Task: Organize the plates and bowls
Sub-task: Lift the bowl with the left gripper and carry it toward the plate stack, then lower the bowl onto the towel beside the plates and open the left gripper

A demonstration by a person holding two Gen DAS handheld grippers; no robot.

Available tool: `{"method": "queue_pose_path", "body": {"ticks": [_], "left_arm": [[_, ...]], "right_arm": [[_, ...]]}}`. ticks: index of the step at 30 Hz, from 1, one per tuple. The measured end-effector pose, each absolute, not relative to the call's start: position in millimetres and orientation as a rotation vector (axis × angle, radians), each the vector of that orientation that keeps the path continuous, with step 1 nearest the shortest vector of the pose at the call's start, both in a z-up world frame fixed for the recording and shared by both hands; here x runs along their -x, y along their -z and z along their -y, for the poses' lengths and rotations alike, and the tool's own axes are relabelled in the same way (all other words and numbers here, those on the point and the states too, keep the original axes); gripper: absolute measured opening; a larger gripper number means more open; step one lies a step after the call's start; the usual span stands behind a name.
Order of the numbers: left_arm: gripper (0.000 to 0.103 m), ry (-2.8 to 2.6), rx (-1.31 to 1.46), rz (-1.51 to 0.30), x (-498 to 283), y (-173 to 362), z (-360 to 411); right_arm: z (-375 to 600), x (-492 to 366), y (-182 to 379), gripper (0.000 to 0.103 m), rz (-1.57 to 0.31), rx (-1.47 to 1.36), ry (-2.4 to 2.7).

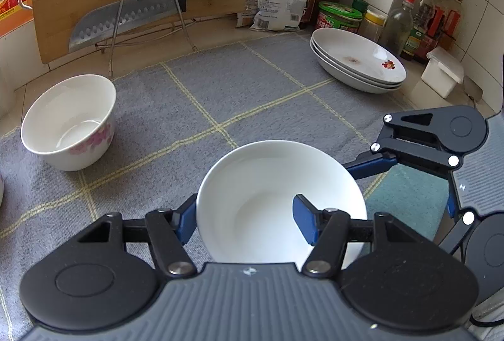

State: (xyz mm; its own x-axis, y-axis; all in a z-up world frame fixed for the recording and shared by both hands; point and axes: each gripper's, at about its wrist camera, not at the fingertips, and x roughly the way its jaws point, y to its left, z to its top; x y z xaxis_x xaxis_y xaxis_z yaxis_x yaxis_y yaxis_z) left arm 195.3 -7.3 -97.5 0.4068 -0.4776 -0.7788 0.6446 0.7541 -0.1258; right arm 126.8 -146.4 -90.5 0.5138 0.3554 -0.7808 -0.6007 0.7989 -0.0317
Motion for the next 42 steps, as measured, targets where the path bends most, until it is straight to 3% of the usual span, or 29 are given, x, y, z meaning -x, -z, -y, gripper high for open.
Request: {"method": "queue_pose_path", "body": {"ticks": [3, 4, 6, 10, 23, 42], "left_arm": [[0.069, 0.72, -0.202, -0.906, -194.9, 98.5, 7.6], [0.08, 0.731, -0.197, -0.904, -194.1, 98.3, 7.9], [0.093, 0.735, -0.196, -0.881, -190.7, 96.6, 8.9], [0.096, 0.715, -0.211, -0.841, -187.1, 91.3, 8.9], [0.101, 0.521, -0.19, -0.711, -176.2, 67.7, -28.3], [0.102, 0.31, -0.257, -0.619, -213.2, 90.0, -70.1]], "right_arm": [[146.6, -127.6, 91.4, 0.083, -0.861, 0.31, -0.587], [146.7, -128.0, 91.6, 0.083, -0.862, 0.307, -0.588], [148.6, -130.4, 91.1, 0.087, -0.874, 0.279, -0.601], [152.7, -129.3, 89.5, 0.102, -0.867, 0.253, -0.594], [162.0, -130.3, 61.1, 0.103, -0.842, 0.217, -0.593], [133.4, -210.9, 30.3, 0.103, -0.865, 0.041, -0.549]]}}
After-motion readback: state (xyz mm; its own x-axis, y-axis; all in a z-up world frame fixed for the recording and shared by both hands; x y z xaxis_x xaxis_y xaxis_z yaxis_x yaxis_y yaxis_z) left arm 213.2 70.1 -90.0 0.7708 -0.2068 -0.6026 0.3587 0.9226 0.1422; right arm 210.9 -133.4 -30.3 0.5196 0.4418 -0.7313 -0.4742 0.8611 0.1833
